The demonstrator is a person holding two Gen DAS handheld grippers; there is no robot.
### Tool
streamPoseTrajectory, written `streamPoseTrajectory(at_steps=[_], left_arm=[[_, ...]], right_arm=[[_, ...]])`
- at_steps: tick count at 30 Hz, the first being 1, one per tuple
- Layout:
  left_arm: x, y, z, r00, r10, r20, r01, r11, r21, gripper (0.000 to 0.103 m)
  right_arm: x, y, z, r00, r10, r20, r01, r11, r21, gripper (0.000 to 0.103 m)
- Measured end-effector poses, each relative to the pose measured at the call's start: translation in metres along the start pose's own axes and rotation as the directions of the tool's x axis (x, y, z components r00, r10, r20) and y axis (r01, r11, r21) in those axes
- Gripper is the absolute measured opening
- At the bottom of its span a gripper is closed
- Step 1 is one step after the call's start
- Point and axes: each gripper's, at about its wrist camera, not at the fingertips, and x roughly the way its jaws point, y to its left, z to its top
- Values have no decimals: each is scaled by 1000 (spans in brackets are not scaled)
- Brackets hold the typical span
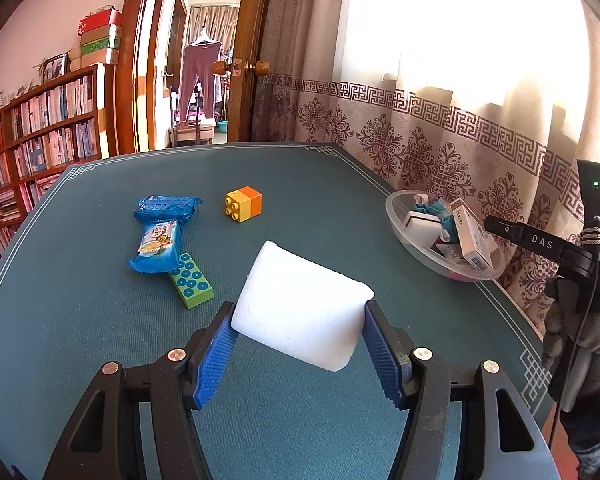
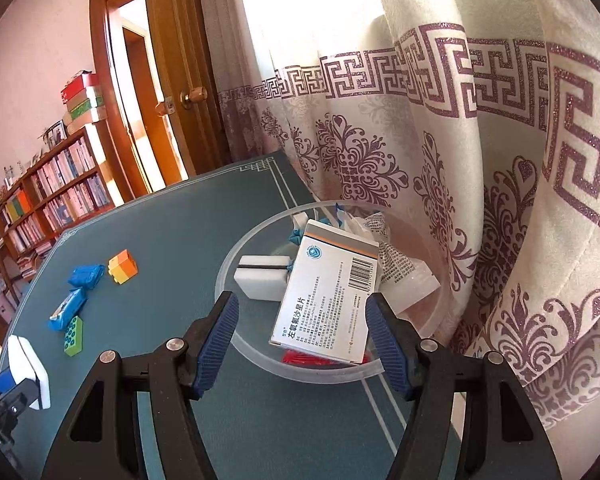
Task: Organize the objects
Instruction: 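Carry the white sponge into the bowl and open the left tool while right withdraws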
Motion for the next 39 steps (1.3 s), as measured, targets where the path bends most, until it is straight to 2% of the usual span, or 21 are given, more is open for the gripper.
streamPoseTrajectory(at_steps=[6,11,16,20,25,33,39], left_arm=[[-13,-13,2,1000,-9,23,8,999,46,66],[-19,-26,9,998,-51,27,48,996,79,66],[-15,-43,13,997,-73,33,68,989,128,66],[-8,-55,21,993,-121,18,117,984,136,66],[15,-78,36,982,-188,5,184,968,170,66],[68,-121,52,958,-276,-75,286,930,232,67],[113,-133,60,932,-330,-150,356,909,217,67]], right_arm=[[-18,4,-3,999,26,18,-26,1000,-5,67],[-35,7,2,998,46,38,-45,999,-13,67],[-51,9,9,996,63,65,-61,998,-18,68],[-57,5,11,996,63,67,-62,998,-7,72],[-53,-3,21,996,58,73,-58,998,0,72],[-28,-19,33,996,66,66,-70,996,51,72],[-5,-29,38,996,73,50,-77,994,78,72]])
